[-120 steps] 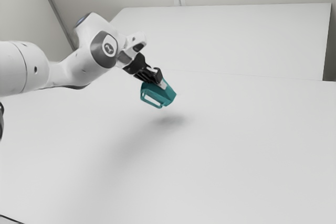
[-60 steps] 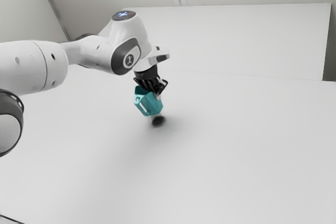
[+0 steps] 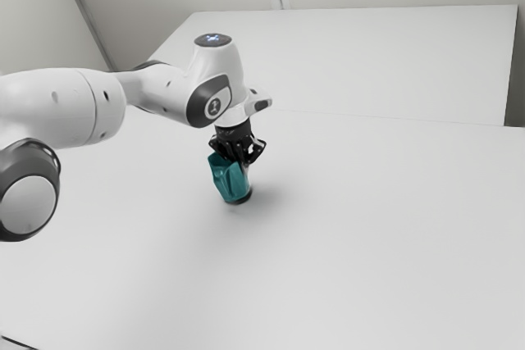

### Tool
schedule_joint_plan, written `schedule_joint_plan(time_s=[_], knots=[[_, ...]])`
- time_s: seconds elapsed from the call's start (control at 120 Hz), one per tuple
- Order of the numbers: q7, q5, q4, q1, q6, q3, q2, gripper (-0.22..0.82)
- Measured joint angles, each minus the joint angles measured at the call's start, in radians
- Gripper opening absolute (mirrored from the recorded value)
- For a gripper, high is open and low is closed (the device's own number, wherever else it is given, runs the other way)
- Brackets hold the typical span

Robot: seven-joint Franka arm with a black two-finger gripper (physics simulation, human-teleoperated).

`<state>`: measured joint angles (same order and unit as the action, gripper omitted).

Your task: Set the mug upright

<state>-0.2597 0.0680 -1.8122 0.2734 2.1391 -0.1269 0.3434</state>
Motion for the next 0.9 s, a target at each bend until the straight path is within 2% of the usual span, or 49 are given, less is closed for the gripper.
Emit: schedule_joint_plan(time_s=[0.25,0.45,0.55,0.767,0.9], knots=[[-0.071,0.000,0.000,0.000,0.000,-0.002,0.019,-0.16],[-0.096,-0.010,0.000,-0.001,0.002,-0.005,0.023,0.22],[-0.105,-0.012,0.001,0.002,-0.002,-0.008,0.007,0.36],[-0.120,-0.013,0.000,0.009,-0.010,-0.010,-0.055,0.50],[-0.126,-0.018,0.000,0.007,-0.054,-0.006,-0.167,0.54]])
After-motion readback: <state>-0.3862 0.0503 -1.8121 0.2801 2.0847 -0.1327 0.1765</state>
